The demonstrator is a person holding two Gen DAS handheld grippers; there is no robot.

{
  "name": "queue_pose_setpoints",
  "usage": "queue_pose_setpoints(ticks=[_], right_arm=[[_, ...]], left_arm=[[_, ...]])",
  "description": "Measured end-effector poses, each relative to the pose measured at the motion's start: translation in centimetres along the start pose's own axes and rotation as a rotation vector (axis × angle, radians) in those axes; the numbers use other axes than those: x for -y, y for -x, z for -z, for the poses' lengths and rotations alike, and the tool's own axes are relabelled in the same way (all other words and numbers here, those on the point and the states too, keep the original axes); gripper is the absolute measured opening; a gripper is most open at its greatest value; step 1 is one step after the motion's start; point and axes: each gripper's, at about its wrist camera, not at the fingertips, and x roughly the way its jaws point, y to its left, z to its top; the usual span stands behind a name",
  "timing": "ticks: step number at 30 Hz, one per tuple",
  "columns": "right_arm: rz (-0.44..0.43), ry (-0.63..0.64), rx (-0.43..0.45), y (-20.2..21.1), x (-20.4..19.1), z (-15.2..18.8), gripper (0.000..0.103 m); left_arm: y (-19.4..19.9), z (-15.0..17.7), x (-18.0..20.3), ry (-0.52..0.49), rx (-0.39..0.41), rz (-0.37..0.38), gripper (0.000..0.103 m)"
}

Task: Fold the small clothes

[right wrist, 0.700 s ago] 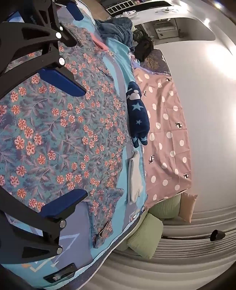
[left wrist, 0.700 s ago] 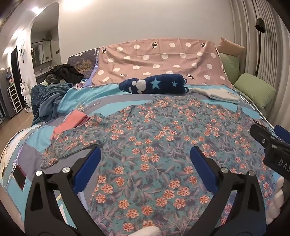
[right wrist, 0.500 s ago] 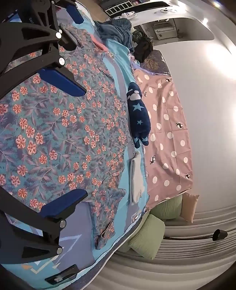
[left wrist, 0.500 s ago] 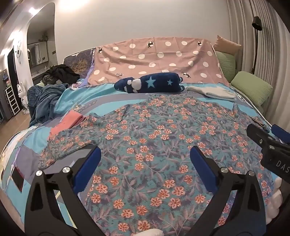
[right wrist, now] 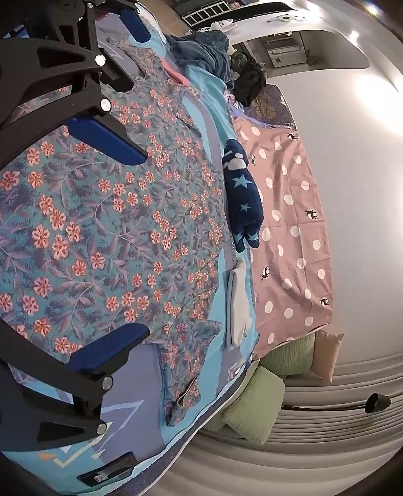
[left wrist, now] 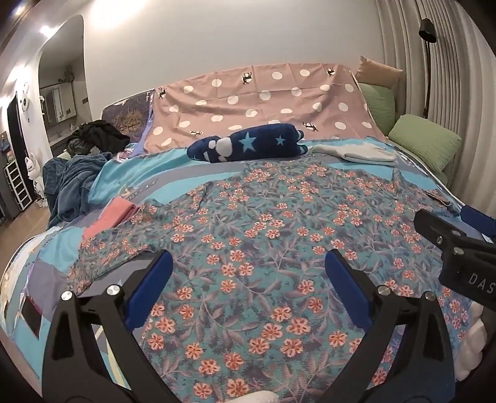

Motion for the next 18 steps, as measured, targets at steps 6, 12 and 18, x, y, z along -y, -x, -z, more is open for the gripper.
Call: queue_pose_setpoints(ticks=[6, 12, 18], right_arm=[[0.001, -0.005, -0.006, -0.10, 0.19, -0.01, 0.102], [-0.002, -0.008, -0.012, -0.18, 0.26, 0.06, 0.102], [-0.004, -0.012, -0.030, -0.34, 0.27, 0.26, 0.102]], left_arm=[[-0.13, 0.27, -0.04, 0.002, -0.007, 0.002, 0.100], [-0.08, 0.36, -0.11, 0.001, -0.005, -0.001, 0.100], [-0.29, 0.52, -0.13, 0.003, -0.013, 0.013, 0.100]])
